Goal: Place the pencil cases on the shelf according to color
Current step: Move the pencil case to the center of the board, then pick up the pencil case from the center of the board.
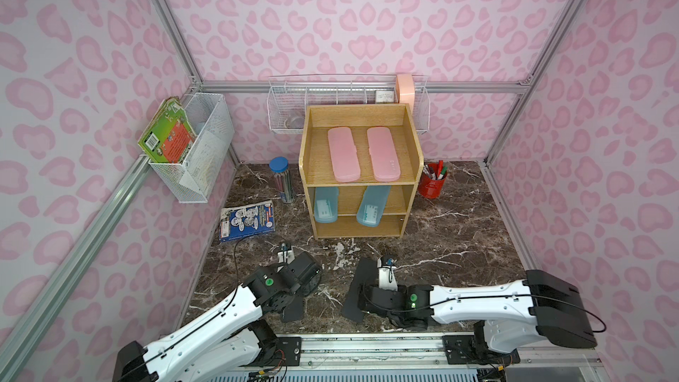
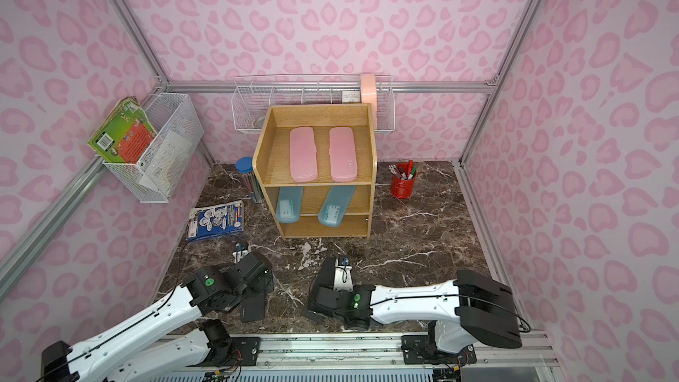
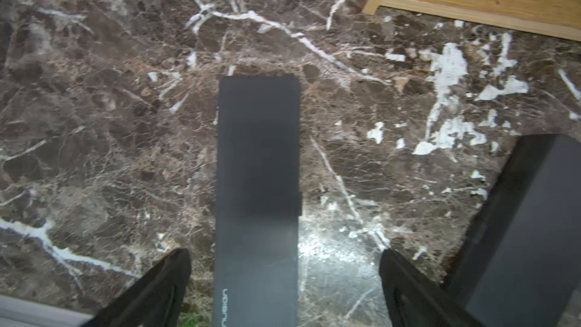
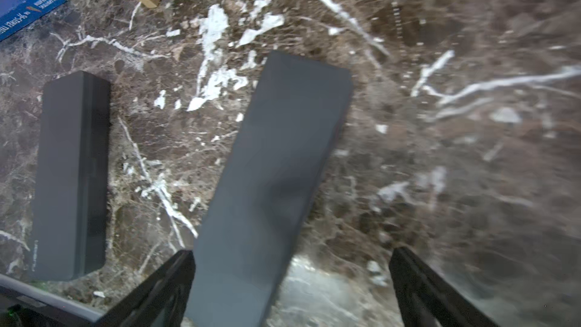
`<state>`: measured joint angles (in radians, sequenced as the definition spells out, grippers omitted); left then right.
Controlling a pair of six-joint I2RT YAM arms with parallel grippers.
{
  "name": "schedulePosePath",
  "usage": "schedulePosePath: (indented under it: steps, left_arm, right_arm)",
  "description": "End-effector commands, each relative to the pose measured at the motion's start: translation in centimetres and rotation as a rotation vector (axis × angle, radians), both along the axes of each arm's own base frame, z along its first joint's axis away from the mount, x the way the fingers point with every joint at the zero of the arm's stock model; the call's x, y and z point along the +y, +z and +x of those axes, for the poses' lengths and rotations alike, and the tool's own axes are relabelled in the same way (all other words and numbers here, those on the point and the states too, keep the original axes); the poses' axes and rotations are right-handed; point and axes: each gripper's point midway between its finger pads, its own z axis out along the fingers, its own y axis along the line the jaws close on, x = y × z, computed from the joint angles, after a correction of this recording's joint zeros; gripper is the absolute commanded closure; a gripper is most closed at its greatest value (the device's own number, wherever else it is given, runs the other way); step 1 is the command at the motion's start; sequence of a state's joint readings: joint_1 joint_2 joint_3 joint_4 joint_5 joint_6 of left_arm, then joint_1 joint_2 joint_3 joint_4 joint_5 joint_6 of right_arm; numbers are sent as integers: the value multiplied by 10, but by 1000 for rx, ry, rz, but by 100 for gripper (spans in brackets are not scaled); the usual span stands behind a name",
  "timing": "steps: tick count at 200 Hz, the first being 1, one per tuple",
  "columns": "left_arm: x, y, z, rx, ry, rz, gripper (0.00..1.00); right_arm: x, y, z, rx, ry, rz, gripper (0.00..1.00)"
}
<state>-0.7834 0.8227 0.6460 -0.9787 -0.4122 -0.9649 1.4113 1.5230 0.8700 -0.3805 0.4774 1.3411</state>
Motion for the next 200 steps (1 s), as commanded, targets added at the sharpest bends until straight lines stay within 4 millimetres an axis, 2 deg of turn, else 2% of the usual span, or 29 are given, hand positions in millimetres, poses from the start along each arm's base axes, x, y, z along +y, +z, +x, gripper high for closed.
schedulePosePath:
  steps: [1, 22, 37, 67, 94, 114, 150, 176, 200]
  left_arm:
    - [20, -7, -6, 5, 36, 34, 1]
    - [20, -18, -7, 30, 40, 2, 1]
    - [15, -25, -5, 47, 32, -15, 1]
    - [1, -39, 1, 92, 7, -35, 1]
    - [-10, -48, 9, 117, -11, -48, 1]
    - [-19, -51, 10, 148, -21, -66, 1]
    - [-37, -54, 10, 221, -56, -107, 1]
    - [-54, -55, 15, 240, -106, -131, 1]
    - [-51, -50, 18, 214, -98, -100, 1]
  right_arm:
    - [12, -14, -3, 53, 57, -107, 1]
    - [28, -23, -3, 80, 98, -116, 0]
    - [31, -31, -5, 116, 110, -135, 1]
    - [19, -46, -9, 163, 94, -252, 0]
    - [10, -58, -14, 194, 83, -275, 1]
    - [-9, -62, -17, 205, 58, -300, 1]
    - [-46, -57, -17, 187, 39, -288, 0]
    - [-50, -45, -18, 155, 78, -220, 0]
    - [-49, -38, -23, 107, 107, -188, 0]
